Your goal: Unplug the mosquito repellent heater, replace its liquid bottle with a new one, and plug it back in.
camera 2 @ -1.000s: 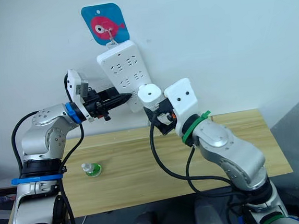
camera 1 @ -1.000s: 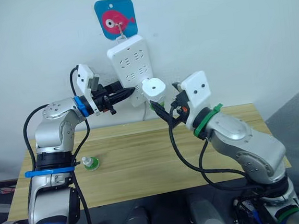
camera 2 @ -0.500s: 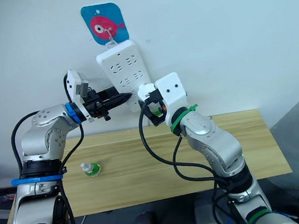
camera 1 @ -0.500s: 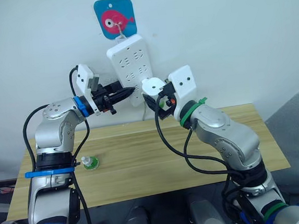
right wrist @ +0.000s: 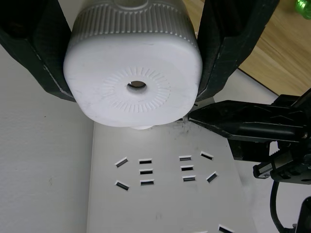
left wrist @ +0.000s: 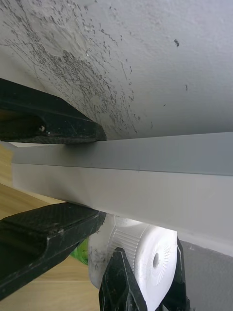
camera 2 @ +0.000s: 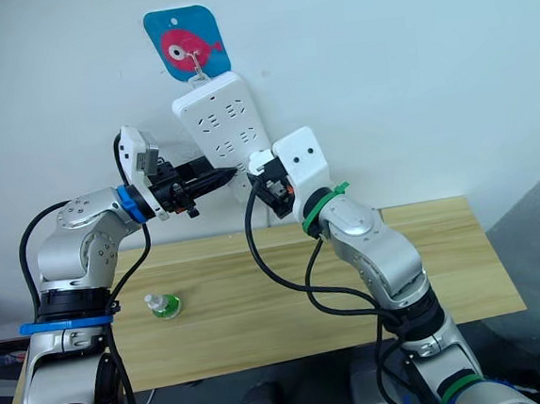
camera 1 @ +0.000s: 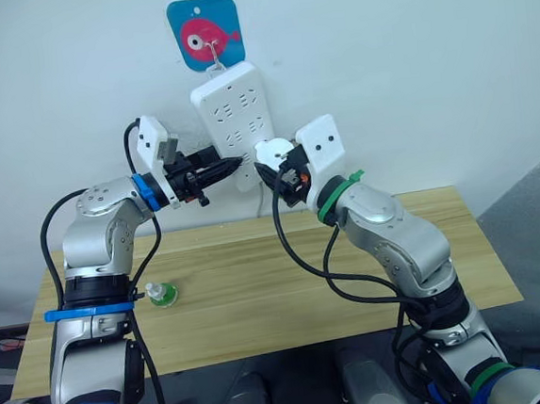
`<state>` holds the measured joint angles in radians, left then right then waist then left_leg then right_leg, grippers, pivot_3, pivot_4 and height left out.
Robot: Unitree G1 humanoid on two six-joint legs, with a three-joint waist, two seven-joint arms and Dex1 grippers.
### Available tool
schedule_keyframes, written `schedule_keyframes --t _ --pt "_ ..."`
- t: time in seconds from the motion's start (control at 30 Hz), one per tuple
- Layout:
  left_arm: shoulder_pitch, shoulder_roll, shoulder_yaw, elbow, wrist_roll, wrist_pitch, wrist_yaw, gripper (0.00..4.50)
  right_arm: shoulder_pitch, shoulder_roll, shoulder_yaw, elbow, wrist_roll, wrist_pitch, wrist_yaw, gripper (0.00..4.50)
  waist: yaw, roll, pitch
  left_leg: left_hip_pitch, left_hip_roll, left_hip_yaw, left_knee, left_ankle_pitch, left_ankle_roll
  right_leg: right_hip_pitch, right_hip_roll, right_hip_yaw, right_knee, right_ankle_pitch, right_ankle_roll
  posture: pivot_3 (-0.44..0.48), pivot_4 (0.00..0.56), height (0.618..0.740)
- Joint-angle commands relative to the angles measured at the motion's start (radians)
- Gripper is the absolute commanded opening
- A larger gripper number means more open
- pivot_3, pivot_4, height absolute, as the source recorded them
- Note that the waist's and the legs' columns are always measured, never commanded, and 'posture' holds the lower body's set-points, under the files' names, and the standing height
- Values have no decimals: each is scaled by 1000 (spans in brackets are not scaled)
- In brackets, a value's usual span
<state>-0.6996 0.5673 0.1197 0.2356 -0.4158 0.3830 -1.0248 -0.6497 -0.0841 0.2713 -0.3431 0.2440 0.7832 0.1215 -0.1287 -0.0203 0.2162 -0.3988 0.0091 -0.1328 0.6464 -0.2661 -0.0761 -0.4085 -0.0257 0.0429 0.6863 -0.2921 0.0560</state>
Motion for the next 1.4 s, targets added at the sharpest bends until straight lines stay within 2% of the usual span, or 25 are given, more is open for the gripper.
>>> schedule_keyframes --t 0.03,0.3,0.5,0.57,0.63,0.83,0.97,1.07,1.17,1.3,1.4 --pt "-3 7 -17 -5 38 -41 24 1307 -23 6 -16 -102 7 42 12 2973 0 0 0 0 0 0 0 0 0 0 0 0 0 0 0 -172 189 725" --pt "-5 35 -23 49 77 -97 59 1307 28 -6 -90 -310 83 240 11 2973 -7 0 0 0 -2 0 0 1 -1 0 -2 0 2 0 0 -180 191 725" --pt "55 69 12 19 63 -111 69 1307 47 36 -177 -332 106 281 -23 2973 -16 1 -1 4 0 0 0 1 0 0 0 1 9 0 0 -181 193 725" --pt "81 87 30 21 86 -148 95 2037 42 43 -204 -325 111 278 -27 2973 -20 1 -1 4 0 0 0 1 0 0 1 1 9 0 0 -178 193 725" --pt "121 110 49 -2 92 -187 97 2576 40 44 -224 -322 115 278 -26 2973 -32 2 0 5 1 0 -1 1 0 -1 1 2 10 0 -1 -171 191 725" --pt "263 179 134 -121 62 -191 113 4432 44 42 -265 -319 125 270 -15 2973 -39 2 0 -1 2 -1 -2 1 0 -7 2 1 11 -2 -4 -147 192 725" --pt "351 229 166 -304 -31 -105 55 4500 47 82 -329 -310 157 265 -29 2973 -33 2 0 -1 2 0 -2 1 0 -8 1 2 11 -2 -4 -123 192 725" --pt "368 251 110 -452 -119 17 9 4500 50 142 -407 -308 214 279 -49 2973 -13 2 0 -1 2 0 -2 1 0 -7 1 1 11 -2 -4 -124 194 725" --pt "343 232 52 -536 -164 94 15 4500 47 227 -507 -312 298 307 -98 2973 -5 2 0 -1 1 0 -1 1 0 -6 1 1 11 -2 -4 -138 194 725" --pt "264 121 -34 -557 -146 98 90 4500 35 336 -644 -304 467 315 -213 2973 -1 3 0 -1 1 0 0 1 0 -5 1 1 11 -2 -3 -158 192 725" --pt "192 -6 -102 -491 -78 30 165 4500 50 385 -707 -290 639 288 -322 2973 -11 3 0 0 1 0 -1 1 0 -5 1 1 11 -2 -4 -171 189 725"
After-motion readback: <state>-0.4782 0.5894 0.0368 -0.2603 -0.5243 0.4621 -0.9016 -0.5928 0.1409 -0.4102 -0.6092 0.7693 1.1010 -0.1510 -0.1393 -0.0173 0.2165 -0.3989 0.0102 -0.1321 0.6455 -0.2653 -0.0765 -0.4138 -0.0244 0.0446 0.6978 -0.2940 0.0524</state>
